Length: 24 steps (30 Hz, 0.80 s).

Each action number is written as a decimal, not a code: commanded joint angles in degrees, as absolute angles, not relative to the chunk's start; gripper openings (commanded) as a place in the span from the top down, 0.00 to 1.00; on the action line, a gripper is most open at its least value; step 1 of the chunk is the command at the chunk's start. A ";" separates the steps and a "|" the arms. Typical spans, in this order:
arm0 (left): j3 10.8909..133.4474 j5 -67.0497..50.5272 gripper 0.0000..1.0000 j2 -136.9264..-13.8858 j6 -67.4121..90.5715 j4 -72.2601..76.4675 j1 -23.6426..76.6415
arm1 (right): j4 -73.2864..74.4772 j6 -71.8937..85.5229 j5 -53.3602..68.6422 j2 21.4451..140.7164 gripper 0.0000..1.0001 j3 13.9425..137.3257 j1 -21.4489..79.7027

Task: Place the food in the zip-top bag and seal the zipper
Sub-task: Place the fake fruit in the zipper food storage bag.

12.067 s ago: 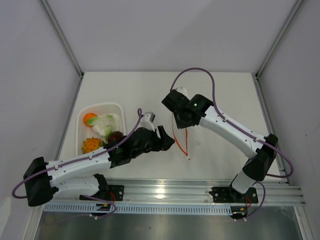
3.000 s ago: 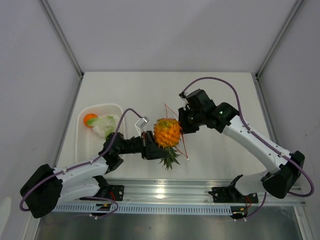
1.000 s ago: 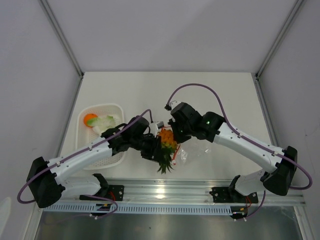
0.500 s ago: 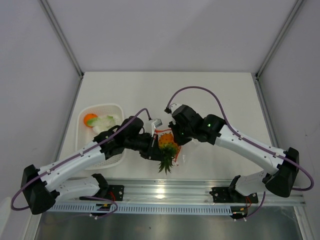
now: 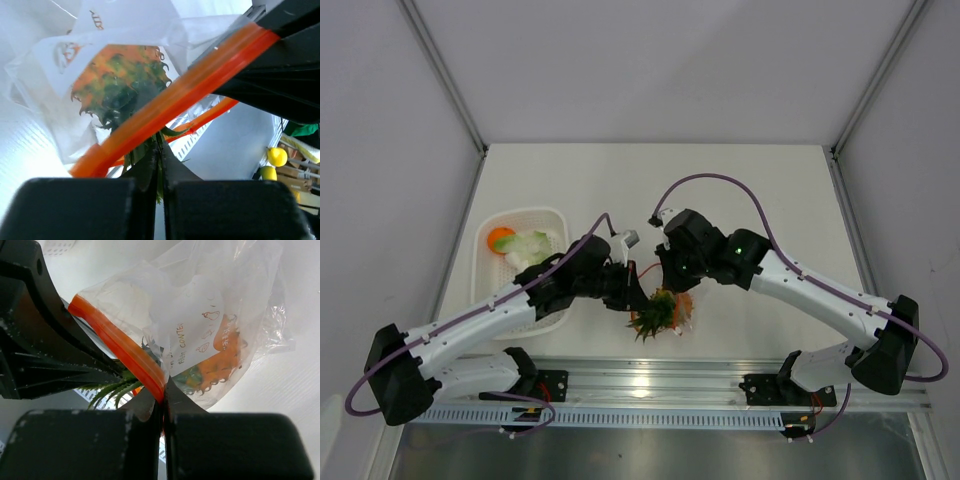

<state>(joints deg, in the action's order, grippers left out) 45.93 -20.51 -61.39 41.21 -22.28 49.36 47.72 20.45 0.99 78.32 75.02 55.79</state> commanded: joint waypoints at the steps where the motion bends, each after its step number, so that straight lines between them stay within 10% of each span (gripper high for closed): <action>1: 44.74 -19.77 0.93 -60.91 42.89 -20.04 49.83 | 48.25 22.06 0.26 78.40 1.00 75.94 55.72; 3: 44.21 -20.82 0.55 -60.82 42.72 -19.60 49.83 | 48.34 22.06 0.61 78.14 1.00 75.41 55.72; 6: 43.42 -21.45 0.36 -59.86 42.89 -19.34 49.83 | 48.60 22.06 0.44 77.70 1.00 74.97 55.72; 20: 39.99 -10.46 0.33 -44.74 44.91 -26.10 50.18 | 48.69 21.71 0.97 77.61 1.00 74.88 55.55; 24: 37.80 -10.64 0.46 -42.11 46.84 -26.11 51.76 | 48.52 21.62 1.41 77.96 1.00 75.06 55.02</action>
